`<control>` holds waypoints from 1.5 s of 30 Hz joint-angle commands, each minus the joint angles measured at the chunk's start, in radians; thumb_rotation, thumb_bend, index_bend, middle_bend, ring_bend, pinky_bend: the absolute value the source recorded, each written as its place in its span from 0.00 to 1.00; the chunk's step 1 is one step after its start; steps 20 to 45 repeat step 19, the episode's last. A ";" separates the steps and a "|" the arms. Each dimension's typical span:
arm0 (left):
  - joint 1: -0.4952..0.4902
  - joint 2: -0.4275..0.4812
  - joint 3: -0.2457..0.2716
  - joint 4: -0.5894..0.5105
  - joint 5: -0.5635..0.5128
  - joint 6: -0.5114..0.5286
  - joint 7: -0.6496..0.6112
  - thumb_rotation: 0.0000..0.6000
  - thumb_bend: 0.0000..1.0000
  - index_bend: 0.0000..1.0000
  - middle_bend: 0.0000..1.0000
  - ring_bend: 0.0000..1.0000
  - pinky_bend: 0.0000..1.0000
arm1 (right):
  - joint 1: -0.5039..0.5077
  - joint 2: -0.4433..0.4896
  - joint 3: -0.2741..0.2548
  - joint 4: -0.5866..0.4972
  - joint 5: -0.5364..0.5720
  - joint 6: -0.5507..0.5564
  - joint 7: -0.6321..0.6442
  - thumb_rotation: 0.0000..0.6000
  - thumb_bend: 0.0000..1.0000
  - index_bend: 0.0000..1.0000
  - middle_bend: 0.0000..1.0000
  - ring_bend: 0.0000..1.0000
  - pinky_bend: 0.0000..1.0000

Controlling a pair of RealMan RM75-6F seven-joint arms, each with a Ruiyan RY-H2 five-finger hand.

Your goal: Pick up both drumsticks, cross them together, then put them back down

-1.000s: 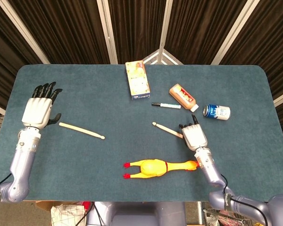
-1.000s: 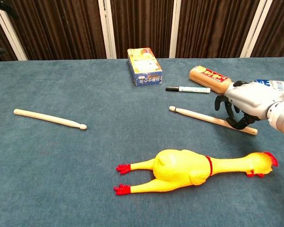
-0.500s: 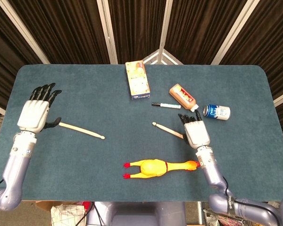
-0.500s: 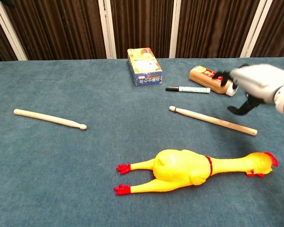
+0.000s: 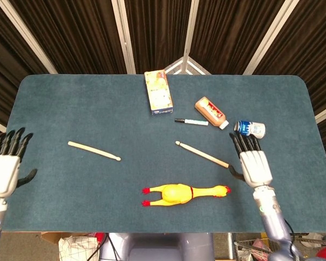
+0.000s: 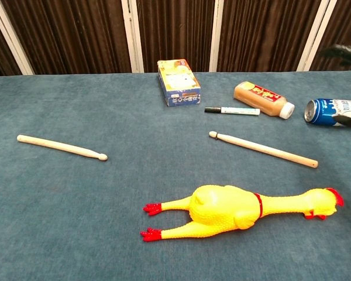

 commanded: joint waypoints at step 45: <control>0.238 0.005 0.087 0.145 0.115 0.180 -0.247 1.00 0.31 0.10 0.00 0.00 0.00 | -0.235 0.218 -0.196 0.035 -0.295 0.213 0.108 1.00 0.33 0.00 0.02 0.09 0.02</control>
